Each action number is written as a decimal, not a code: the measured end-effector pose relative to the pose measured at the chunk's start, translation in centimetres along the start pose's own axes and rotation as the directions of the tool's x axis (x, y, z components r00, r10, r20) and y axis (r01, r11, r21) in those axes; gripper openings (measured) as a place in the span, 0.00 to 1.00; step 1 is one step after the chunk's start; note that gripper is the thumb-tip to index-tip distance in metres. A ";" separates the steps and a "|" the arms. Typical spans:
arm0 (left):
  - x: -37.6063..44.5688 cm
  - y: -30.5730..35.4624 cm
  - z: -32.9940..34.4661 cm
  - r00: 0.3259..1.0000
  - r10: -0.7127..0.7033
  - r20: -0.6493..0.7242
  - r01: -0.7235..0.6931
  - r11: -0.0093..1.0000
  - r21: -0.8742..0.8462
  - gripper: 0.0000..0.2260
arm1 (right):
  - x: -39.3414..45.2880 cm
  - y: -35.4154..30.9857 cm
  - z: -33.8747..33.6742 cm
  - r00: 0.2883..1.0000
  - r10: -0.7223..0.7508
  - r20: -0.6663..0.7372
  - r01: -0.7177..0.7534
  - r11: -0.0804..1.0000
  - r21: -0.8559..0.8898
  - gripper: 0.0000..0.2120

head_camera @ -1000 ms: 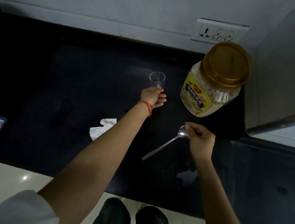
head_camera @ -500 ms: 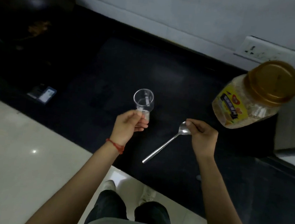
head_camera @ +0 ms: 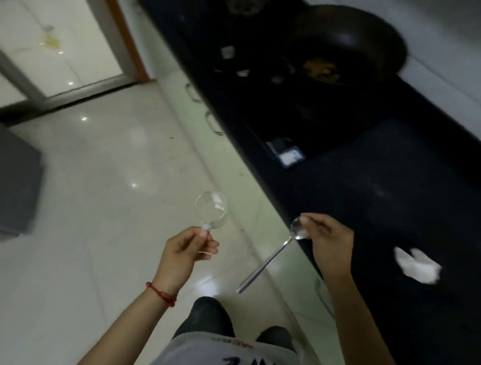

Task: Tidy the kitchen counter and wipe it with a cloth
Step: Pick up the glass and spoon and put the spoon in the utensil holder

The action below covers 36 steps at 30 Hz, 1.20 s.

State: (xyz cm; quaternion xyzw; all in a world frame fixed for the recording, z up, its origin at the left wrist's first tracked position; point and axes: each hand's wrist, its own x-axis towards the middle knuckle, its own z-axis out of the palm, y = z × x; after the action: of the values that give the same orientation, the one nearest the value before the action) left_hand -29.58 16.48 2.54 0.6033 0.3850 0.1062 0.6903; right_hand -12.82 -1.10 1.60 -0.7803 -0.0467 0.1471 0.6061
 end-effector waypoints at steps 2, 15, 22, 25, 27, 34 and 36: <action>0.7 -0.5 -4.8 0.997 -0.021 -0.079 0.022 1.000 0.014 0.11 | 0.7 -0.4 4.7 0.997 -0.014 0.082 0.017 0.999 -0.035 0.06; 10.8 2.1 -21.2 0.886 -0.106 -0.451 0.027 0.984 -0.179 0.12 | 8.0 -3.4 25.9 0.932 -0.129 0.340 0.200 0.963 -0.182 0.05; 21.0 6.9 -27.2 0.817 -0.101 -0.568 -0.016 0.980 -0.198 0.12 | 16.9 -7.5 37.2 0.906 -0.119 0.406 0.198 0.967 -0.159 0.06; 24.2 8.3 -29.8 0.782 -0.125 -0.610 -0.002 0.979 -0.203 0.12 | 20.5 -10.2 42.5 0.886 -0.127 0.447 0.215 0.965 -0.153 0.06; 25.8 9.0 -31.4 0.761 -0.143 -0.633 0.006 0.977 -0.214 0.12 | 22.3 -11.9 46.0 0.870 -0.133 0.475 0.225 0.964 -0.142 0.05; 32.0 9.3 -38.7 0.671 -0.213 -0.710 -0.006 0.956 -0.292 0.12 | 27.8 -15.8 58.3 0.818 -0.172 0.548 0.301 0.941 -0.154 0.06; 34.8 9.5 -41.7 0.656 -0.213 -0.724 -0.007 0.957 -0.289 0.12 | 29.6 -16.3 62.2 0.815 -0.171 0.553 0.309 0.937 -0.165 0.05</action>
State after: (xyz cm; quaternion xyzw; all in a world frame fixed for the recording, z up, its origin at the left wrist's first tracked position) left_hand -30.36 71.41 -1.81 0.3847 0.6502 0.3555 0.5503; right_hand -0.67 68.60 -1.67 -0.7659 -0.3288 0.2714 0.4812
